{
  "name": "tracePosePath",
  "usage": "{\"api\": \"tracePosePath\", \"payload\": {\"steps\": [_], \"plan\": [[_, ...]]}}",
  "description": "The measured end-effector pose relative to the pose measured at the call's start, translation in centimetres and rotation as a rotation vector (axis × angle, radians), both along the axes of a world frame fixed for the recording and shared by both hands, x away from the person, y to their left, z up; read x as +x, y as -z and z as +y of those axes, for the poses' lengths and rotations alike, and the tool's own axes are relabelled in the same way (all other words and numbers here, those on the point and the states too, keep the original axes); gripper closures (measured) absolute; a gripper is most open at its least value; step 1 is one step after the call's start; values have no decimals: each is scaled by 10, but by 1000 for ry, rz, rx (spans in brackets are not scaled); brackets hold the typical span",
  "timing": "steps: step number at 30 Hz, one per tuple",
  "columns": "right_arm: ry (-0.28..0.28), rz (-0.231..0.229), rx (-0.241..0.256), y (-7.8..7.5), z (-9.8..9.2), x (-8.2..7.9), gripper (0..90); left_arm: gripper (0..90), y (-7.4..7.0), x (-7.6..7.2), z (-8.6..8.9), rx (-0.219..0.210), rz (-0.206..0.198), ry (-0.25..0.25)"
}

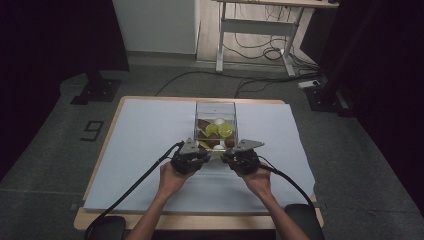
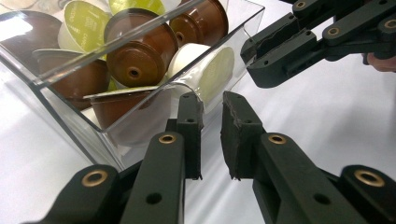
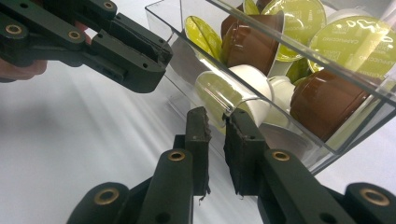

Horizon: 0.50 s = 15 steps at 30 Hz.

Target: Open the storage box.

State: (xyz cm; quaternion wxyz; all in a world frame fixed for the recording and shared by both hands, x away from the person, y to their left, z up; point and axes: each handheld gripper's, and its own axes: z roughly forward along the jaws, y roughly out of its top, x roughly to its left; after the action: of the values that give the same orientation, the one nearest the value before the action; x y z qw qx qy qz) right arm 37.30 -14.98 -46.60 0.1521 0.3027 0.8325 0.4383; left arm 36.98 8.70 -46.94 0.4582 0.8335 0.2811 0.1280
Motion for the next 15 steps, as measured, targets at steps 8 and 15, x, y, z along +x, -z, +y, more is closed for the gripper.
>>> {"api": "tracePosePath", "payload": {"steps": [8,15], "plan": [[-2,0,10,1,-2,-8,790,775,2,-8,0,-24,7,1],[-15,4,14,1,-1,-17,789,775,3,-15,-1,-10,3,8]]}}
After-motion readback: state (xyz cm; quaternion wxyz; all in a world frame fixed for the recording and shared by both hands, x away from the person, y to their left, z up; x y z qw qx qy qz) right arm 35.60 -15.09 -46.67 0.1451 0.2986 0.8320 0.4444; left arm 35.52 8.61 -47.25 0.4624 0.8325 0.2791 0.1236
